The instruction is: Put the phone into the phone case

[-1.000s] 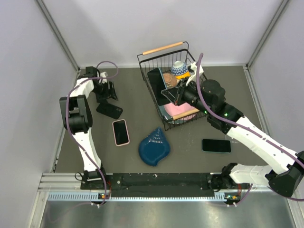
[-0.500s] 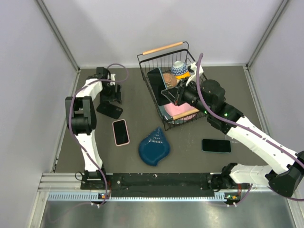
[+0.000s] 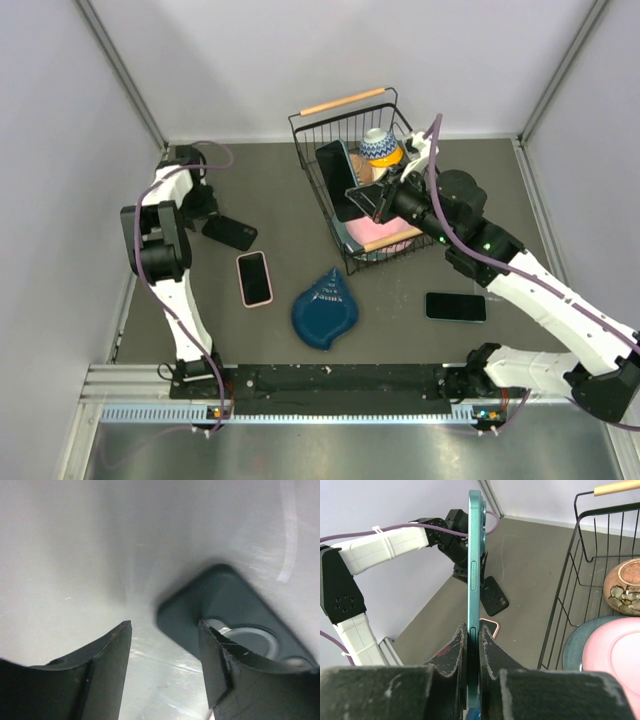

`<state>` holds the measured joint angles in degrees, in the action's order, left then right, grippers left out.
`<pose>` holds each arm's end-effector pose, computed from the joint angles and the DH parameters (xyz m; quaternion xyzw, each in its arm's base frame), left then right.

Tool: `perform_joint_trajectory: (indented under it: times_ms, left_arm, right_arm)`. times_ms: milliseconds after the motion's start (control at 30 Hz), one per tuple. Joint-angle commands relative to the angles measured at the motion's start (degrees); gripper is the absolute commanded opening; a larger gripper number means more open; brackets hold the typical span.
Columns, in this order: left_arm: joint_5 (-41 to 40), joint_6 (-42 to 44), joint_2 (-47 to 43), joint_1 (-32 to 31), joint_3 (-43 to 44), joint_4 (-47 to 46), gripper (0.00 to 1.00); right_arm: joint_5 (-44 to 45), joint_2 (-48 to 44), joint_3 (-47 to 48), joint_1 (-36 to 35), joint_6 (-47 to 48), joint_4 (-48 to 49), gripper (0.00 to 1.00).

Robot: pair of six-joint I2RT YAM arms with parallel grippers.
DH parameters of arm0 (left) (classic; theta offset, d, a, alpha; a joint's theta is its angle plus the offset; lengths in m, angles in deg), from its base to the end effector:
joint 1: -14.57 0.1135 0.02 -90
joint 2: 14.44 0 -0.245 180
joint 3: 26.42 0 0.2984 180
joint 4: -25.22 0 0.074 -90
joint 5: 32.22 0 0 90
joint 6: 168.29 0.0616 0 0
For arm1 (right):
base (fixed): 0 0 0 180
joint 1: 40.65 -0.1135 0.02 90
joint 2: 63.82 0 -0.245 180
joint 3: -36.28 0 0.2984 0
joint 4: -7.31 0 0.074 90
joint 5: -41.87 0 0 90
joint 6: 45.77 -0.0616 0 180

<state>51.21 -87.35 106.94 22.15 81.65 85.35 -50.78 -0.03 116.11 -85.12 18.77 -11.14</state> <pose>0.4714 0.0698 0.1244 -0.1511 0.9764 0.0548 0.1445 0.2363 0.2360 0.4101 -0.1349 0.7091 0.4102 0.5574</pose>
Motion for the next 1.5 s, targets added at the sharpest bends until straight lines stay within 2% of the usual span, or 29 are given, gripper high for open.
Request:
perform_joint_trajectory:
  times_ms: [0, 67, 167, 233, 300, 333, 433, 500, 600, 633, 667, 700, 767, 800, 900, 967, 1067, 1233, 1467]
  left_arm:
    - [-9.3, -6.4, 0.0, 5.2, 0.7, 6.4, 0.56]
    - [-11.3, -8.2, -1.7, 6.5, -1.2, 6.6, 0.49]
    - [-11.0, -11.1, -6.6, 8.7, -5.1, 5.1, 0.50]
    - [-5.5, -11.2, -11.7, 9.2, -8.3, 0.5, 0.50]
    - [-0.4, -7.1, -15.7, 8.1, -10.0, -3.4, 0.50]
    - [1.1, -6.4, -16.4, 7.5, -10.2, -5.6, 0.52]
    - [6.1, -1.2, -15.6, 4.6, -6.8, -6.6, 0.78]
    - [2.2, 0.7, -12.3, 2.3, -3.7, -3.0, 0.84]
    - [-1.9, 0.4, -7.8, 1.7, 3.4, 3.7, 0.87]
    - [-4.0, -1.1, -6.8, 1.7, 5.0, 5.8, 0.89]
    - [-9.4, -7.5, -5.6, 1.7, 6.9, 11.9, 0.89]
    - [-9.9, -10.4, -4.3, 2.2, 9.9, 14.5, 0.89]
    - [-7.8, -18.6, -5.4, 2.9, 9.4, 15.5, 0.95]
    - [-6.0, -21.4, -7.9, 3.3, 6.7, 13.6, 0.99]
    - [1.2, -30.8, -13.0, 4.1, -0.8, 6.3, 0.99]
    - [4.6, -37.4, -14.2, 4.3, -3.7, 0.2, 0.99]
    - [6.3, -44.8, -12.7, 3.2, -4.4, -1.3, 0.99]
    - [3.9, -52.4, -6.0, 1.7, 0.6, 3.5, 0.99]
    - [2.0, -55.4, -3.1, 1.0, -1.5, 2.9, 0.99]
  right_arm:
    - [0.6, -3.0, 0.6, -0.4, 0.7, 4.7, 0.00]
    - [0.5, -3.1, 0.7, -0.4, 0.6, 4.7, 0.00]
    - [0.1, -2.8, 0.6, -0.4, 0.2, 4.8, 0.00]
    - [-0.2, -2.6, 0.4, -0.4, -0.2, 5.0, 0.00]
    - [-0.2, -2.9, -0.1, -0.5, -0.6, 5.2, 0.00]
    - [-0.2, -2.9, -0.3, -0.7, -0.7, 5.5, 0.00]
    - [0.1, -3.1, -0.6, -1.0, -0.7, 5.2, 0.00]
    - [0.3, -3.1, -0.7, -1.0, -0.5, 5.0, 0.00]
    - [0.4, -3.2, -0.7, -1.0, 0.0, 4.6, 0.00]
    - [0.4, -3.3, -0.7, -1.0, 0.2, 4.3, 0.00]
    - [0.5, -3.4, -0.7, -1.0, 0.5, 4.2, 0.00]
    - [0.5, -3.4, -0.7, -1.0, 0.7, 4.2, 0.00]
    - [0.7, -3.4, -0.6, -1.0, 1.0, 4.0, 0.00]
    - [0.8, -3.4, -0.5, -1.0, 1.2, 4.1, 0.00]
    - [0.8, -3.6, -0.6, -1.0, 1.4, 4.4, 0.00]
    - [1.0, -3.9, -1.0, -1.0, 1.4, 4.6, 0.00]
    - [1.6, -4.5, -1.3, -1.0, 2.0, 4.7, 0.00]
    - [2.5, -4.6, -1.0, -1.0, 3.3, 4.2, 0.00]
    - [2.4, -4.3, -0.4, -1.0, 4.6, 4.0, 0.00]
